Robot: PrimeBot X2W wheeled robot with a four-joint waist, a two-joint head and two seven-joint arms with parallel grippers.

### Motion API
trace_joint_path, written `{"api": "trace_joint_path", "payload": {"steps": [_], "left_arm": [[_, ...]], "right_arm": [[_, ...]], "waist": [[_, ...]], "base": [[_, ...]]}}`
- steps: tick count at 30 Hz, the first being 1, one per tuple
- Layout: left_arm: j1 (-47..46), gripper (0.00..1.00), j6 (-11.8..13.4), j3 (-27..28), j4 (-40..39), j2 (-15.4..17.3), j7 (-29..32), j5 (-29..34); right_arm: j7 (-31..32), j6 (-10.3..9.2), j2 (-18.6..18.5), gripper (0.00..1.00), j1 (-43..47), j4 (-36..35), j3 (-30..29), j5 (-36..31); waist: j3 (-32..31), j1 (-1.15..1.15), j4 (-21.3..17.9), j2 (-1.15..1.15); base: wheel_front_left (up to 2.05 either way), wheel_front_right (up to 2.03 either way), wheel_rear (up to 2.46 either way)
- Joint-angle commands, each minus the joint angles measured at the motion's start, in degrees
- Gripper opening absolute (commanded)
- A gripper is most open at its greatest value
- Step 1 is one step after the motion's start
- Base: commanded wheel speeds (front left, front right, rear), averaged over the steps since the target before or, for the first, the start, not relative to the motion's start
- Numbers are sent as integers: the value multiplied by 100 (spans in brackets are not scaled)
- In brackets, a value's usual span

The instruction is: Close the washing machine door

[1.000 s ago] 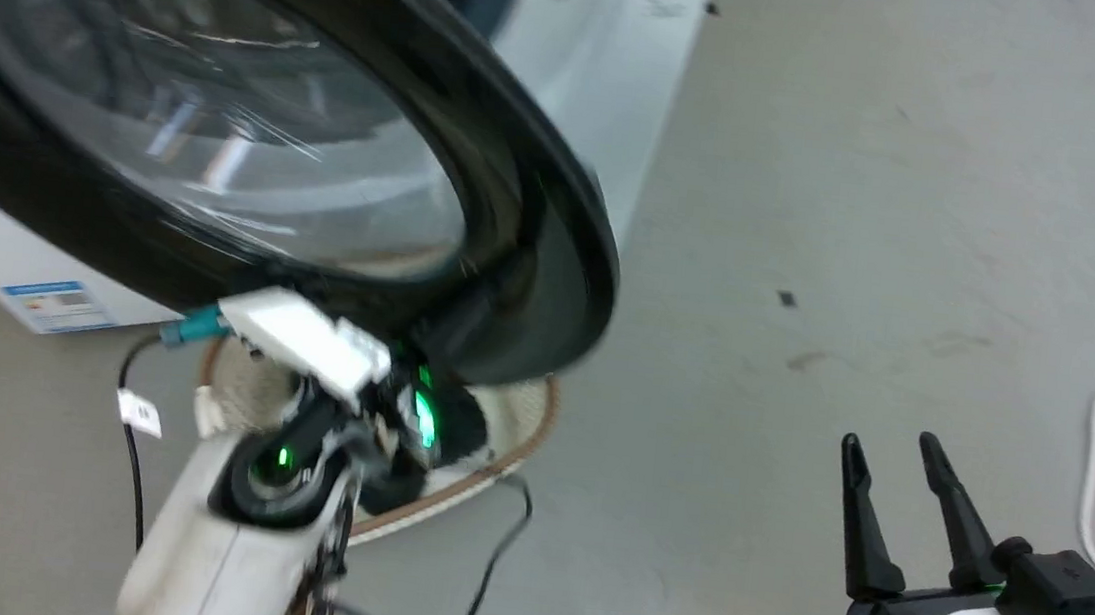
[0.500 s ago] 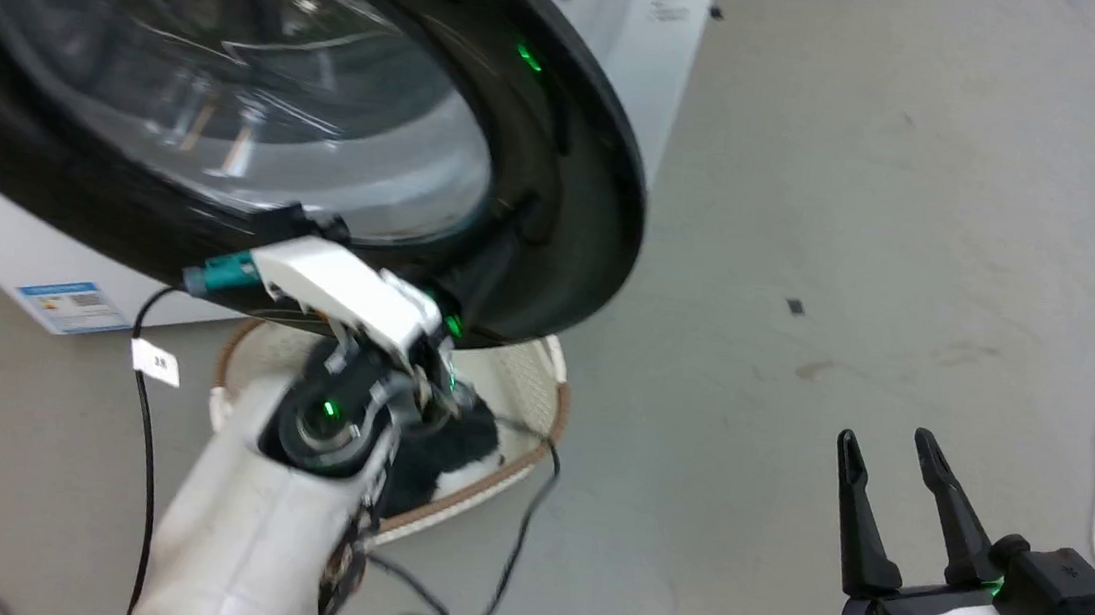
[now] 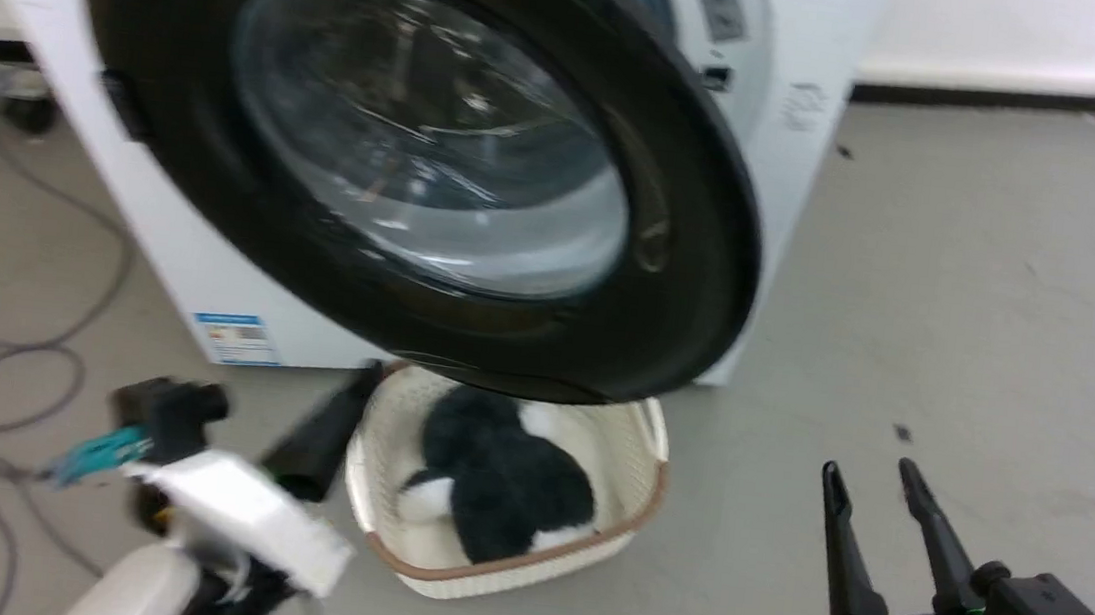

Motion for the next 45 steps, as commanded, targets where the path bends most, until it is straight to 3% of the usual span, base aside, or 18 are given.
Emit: {"api": "trace_joint_path", "payload": {"steps": [1, 5, 6, 10, 11, 12, 13, 21, 28, 29, 30, 31, 37, 45], "left_arm": [[121, 0, -1, 3, 38, 94, -334, 298], [366, 0, 348, 336, -51, 220, -816, 1101], [661, 0, 646, 893, -501, 84, -853, 1700], [1269, 0, 830, 1706, -1181, -378, -856, 2517], [1423, 6, 831, 1856, -1294, -502, -857, 2692], [1580, 39, 817, 1966, -1355, -618, -857, 2839], [1719, 100, 794, 2050, -1392, -716, -857, 2984], [2251, 100, 480, 2142, -1226, -1086, -858, 4048], [2280, 100, 365, 2096, -1002, -1318, -858, 4484], [2269, 100, 351, 2101, -1000, -1352, -858, 4515], [2258, 100, 334, 2105, -1000, -1380, -858, 4546], [2238, 100, 316, 2111, -1009, -1406, -858, 4574], [1998, 100, 195, 2114, -1056, -1553, -858, 4699], [1628, 100, 90, 2143, -1121, -1718, -859, 4788]], "right_arm": [[-27, 5, -37, 100, 76, -3, 21, 17], [-27, 5, -102, 100, 188, 12, 44, 65], [-27, 5, -124, 100, 260, -17, 81, 86], [-27, 5, -158, 100, 309, -42, 149, 73], [-27, 5, -160, 100, 313, -38, 157, 68], [-27, 5, -159, 100, 316, -34, 167, 66], [-27, 5, -157, 100, 320, -32, 176, 66], [-27, 5, -155, 100, 364, -36, 197, 54], [-14, 5, -137, 100, 430, -53, 154, 86], [-8, 5, -152, 48, 413, -64, 190, 91], [-8, 5, -178, 10, 381, -86, 228, 90], [-8, 5, -210, 0, 337, -116, 280, 95], [105, 5, -533, 0, -127, -263, 718, 98], [592, 5, -1358, 0, -1405, -178, 1136, 447]], "waist": [[-247, 0, 299, 0], [-437, 0, 564, 0], [-519, 0, 723, 0], [-550, 0, 868, 0], [-556, 0, 892, 0], [-562, 0, 910, 0], [-569, 0, 926, 0], [-577, 0, 1022, 0], [-488, 0, 1171, 0], [-450, 0, 1188, 0], [-400, 0, 1203, 0], [-338, 0, 1219, 0], [99, 0, 1396, 0], [741, 0, 1675, 0]], "base": [[0, 0, 0], [0, 0, 0], [0, 0, 0], [0, 0, 0], [0, 0, 0], [0, 0, 0], [0, 0, 0], [0, 0, 0], [0, 0, 0], [0, 0, 0], [0, 0, 0], [0, 0, 0], [0, 0, 0], [0, 0, 0]]}}
